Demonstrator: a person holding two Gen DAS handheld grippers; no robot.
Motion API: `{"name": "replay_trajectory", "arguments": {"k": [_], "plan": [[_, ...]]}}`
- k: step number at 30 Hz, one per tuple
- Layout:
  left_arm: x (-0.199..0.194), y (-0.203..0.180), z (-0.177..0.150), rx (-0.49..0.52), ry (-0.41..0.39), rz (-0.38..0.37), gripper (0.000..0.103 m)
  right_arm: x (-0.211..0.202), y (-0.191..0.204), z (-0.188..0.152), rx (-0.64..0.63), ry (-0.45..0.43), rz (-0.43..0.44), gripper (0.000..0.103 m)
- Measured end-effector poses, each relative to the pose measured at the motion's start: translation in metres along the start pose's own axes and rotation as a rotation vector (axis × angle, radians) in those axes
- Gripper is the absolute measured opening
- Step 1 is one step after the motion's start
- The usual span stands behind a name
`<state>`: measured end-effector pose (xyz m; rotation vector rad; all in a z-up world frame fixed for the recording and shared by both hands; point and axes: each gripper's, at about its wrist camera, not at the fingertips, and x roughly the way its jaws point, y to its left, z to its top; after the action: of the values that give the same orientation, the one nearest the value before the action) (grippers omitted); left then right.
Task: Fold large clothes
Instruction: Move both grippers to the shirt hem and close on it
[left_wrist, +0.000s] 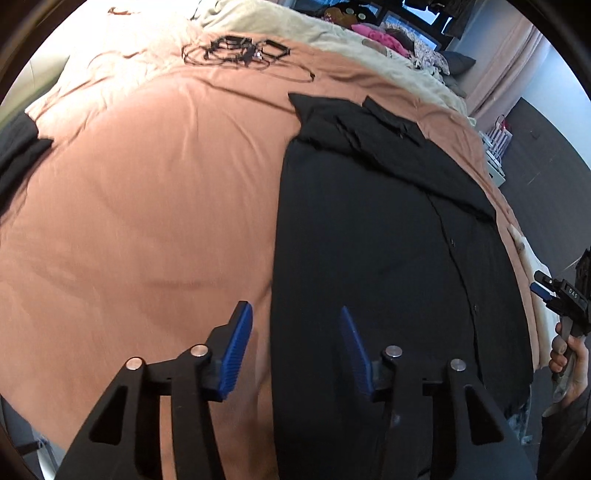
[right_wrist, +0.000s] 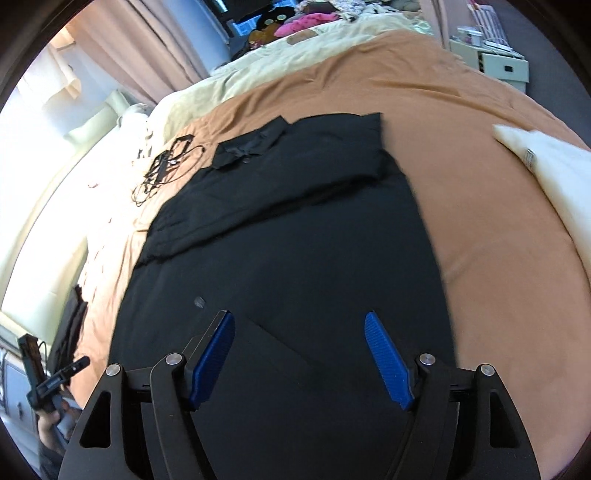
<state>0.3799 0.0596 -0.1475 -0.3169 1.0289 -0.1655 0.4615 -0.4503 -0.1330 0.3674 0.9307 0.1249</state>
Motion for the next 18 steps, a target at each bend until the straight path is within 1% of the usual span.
{"name": "replay_trajectory", "arguments": {"k": [3,9,10,11,14,15,17,18], "plan": [[0.002,0.002,-0.019,-0.013,0.02,-0.002,0.043,-0.01,-0.025,-0.017,0.016,0.002,-0.007,0.074],[0.006,0.004,-0.051,-0.049,0.052,-0.027,0.042,-0.024,-0.071,-0.051,0.078,0.009,-0.018,0.074],[0.006,0.004,-0.056,-0.056,0.055,-0.03,0.036,-0.026,-0.077,-0.057,0.089,0.01,-0.02,0.073],[0.007,0.005,-0.06,-0.061,0.059,-0.029,0.034,-0.027,-0.082,-0.062,0.095,0.011,-0.02,0.073],[0.003,0.007,-0.069,-0.077,0.052,-0.043,0.033,-0.032,-0.093,-0.076,0.115,0.01,-0.009,0.073],[0.001,0.008,-0.072,-0.079,0.052,-0.049,0.033,-0.034,-0.096,-0.082,0.125,0.011,-0.002,0.072],[-0.002,0.008,-0.078,-0.08,0.052,-0.057,0.033,-0.034,-0.099,-0.092,0.139,0.018,0.016,0.067],[-0.004,0.009,-0.082,-0.082,0.054,-0.068,0.033,-0.034,-0.102,-0.097,0.146,0.023,0.028,0.062]]}}
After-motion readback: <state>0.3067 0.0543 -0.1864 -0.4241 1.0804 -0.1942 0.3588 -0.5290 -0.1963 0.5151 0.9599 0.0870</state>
